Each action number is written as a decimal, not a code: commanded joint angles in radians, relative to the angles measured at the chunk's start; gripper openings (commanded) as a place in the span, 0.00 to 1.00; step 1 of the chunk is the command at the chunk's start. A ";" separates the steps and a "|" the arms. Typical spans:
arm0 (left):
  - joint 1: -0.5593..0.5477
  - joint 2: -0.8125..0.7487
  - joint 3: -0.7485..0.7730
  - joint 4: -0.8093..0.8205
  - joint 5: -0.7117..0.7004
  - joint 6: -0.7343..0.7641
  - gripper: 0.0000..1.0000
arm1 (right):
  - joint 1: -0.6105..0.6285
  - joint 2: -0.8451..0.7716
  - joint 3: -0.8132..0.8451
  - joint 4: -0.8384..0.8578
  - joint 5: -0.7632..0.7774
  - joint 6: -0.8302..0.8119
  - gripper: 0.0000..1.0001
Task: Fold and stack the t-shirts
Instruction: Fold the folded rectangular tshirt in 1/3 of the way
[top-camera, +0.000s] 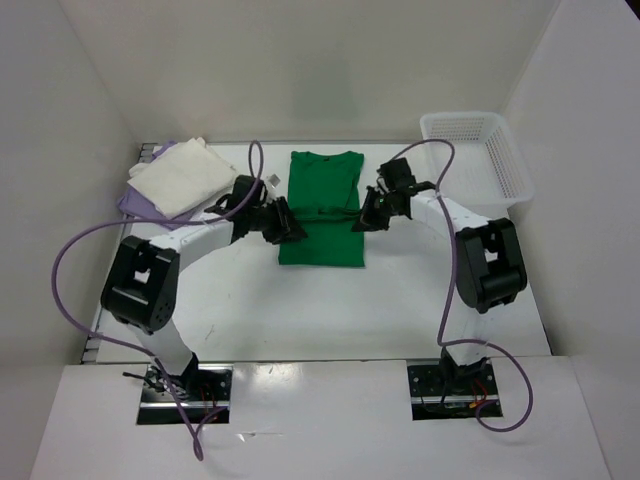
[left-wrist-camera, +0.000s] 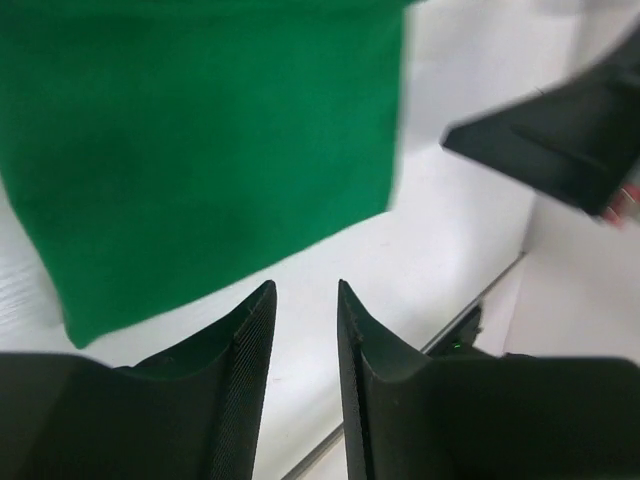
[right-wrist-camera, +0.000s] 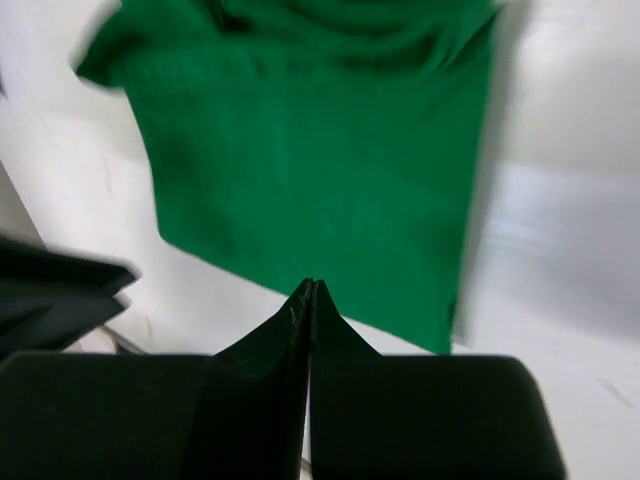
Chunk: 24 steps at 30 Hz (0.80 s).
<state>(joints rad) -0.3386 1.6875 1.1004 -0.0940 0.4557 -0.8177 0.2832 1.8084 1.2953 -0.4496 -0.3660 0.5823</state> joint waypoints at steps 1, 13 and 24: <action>0.004 0.101 -0.034 0.036 0.001 -0.021 0.38 | 0.063 0.046 -0.057 0.074 -0.042 0.023 0.00; 0.004 0.153 -0.224 -0.019 -0.071 0.011 0.36 | 0.097 0.049 -0.287 0.124 0.027 0.068 0.00; 0.004 -0.149 -0.421 -0.156 -0.109 -0.014 0.36 | 0.126 -0.135 -0.403 0.020 0.018 0.068 0.04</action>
<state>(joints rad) -0.3359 1.6009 0.7158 -0.0765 0.4191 -0.8486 0.4080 1.7275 0.8928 -0.3275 -0.4042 0.6781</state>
